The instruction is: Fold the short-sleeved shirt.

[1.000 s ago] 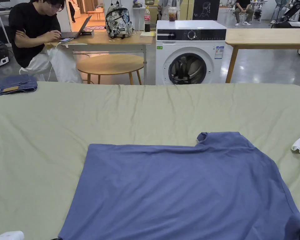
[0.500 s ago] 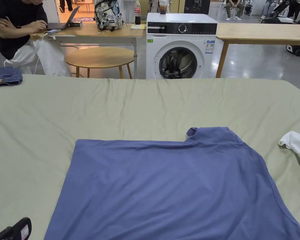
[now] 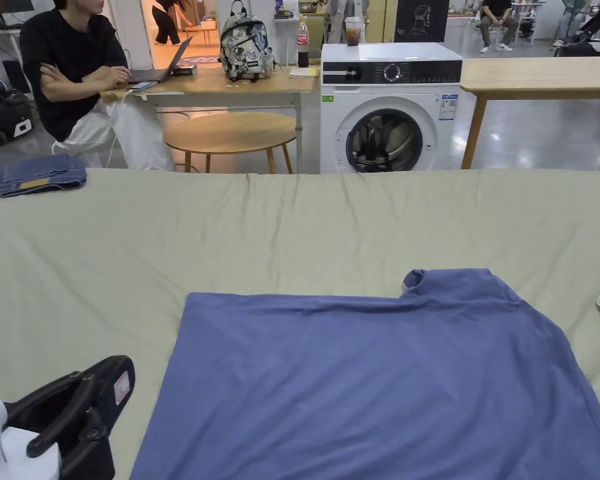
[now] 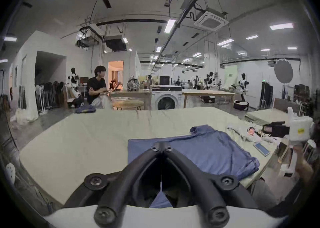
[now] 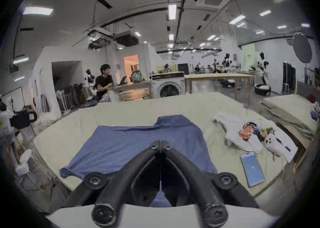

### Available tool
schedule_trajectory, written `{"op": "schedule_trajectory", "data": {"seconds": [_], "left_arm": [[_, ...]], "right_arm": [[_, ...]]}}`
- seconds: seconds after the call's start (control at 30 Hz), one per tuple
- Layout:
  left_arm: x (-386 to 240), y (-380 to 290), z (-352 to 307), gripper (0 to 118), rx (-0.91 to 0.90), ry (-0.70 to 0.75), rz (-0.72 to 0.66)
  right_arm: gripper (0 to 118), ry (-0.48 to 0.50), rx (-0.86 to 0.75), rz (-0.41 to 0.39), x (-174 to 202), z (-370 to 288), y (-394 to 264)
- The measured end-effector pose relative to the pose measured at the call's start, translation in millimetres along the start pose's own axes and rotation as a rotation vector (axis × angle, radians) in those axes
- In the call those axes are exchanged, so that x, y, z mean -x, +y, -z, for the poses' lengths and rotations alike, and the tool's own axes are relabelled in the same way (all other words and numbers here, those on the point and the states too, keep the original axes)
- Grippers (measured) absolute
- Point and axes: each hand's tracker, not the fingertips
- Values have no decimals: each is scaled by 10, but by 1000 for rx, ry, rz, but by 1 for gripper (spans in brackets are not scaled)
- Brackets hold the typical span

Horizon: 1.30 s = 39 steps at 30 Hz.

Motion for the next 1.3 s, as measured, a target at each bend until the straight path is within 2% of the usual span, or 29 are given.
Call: {"op": "schedule_trajectory", "data": {"seconds": [0.13, 0.17, 0.2, 0.27, 0.3, 0.4, 0.53, 0.67, 0.73, 0.77, 0.8, 0.83, 0.87, 0.97, 1.0, 1.03, 1.07, 1.2, 1.3], "left_arm": [[190, -89, 51, 0, 34, 20, -83], [268, -155, 87, 0, 103, 27, -119], [354, -230, 130, 6, 162, 6, -136], [500, -503, 174, 52, 214, 28, -157], [572, -612, 209, 58, 206, 61, -167], [703, -980, 336, 58, 338, 81, -198], [785, -1472, 541, 58, 462, 104, -164], [752, -1789, 771, 56, 629, 127, -223], [727, -1940, 803, 41, 638, 157, -207], [668, -1876, 762, 38, 578, 150, -175], [640, -1822, 783, 28, 598, 140, -174], [608, -1801, 818, 9, 612, 134, -168], [557, -1820, 862, 2, 619, 108, -168], [424, -1803, 937, 2, 685, 152, -36], [432, -1782, 944, 2, 684, 144, -63], [448, -1768, 948, 2, 692, 139, -79], [466, -1762, 956, 2, 700, 136, -102], [400, -1761, 923, 2, 688, 153, -119], [361, -1735, 922, 2, 685, 159, -95]], "right_arm": [[0, -5, 12, -1, -2, 18, -53], [0, -7, 15, 2, -11, 9, -83], [0, -4, 22, 8, -39, -3, -97], [0, 4, 43, 36, -86, -8, -175], [0, 10, 56, 51, -111, -4, -215], [0, 1, 99, 83, -181, 5, -314], [0, -11, 137, 99, -209, 10, -387], [0, -17, 162, 105, -226, 5, -408], [0, -29, 161, 104, -235, -8, -419], [0, -38, 157, 101, -239, -16, -425], [0, -46, 154, 98, -242, -24, -429], [0, -52, 155, 93, -247, -32, -434], [0, -62, 156, 86, -261, -40, -440], [2, -131, 177, 62, -288, -49, -490], [18, -161, 182, 63, -312, -56, -509], [52, -187, 191, 73, -341, -63, -552], [71, -196, 205, 85, -372, -59, -607], [74, -190, 282, 193, -609, 35, -964], [73, -207, 380, 226, -715, 252, -1247]]}}
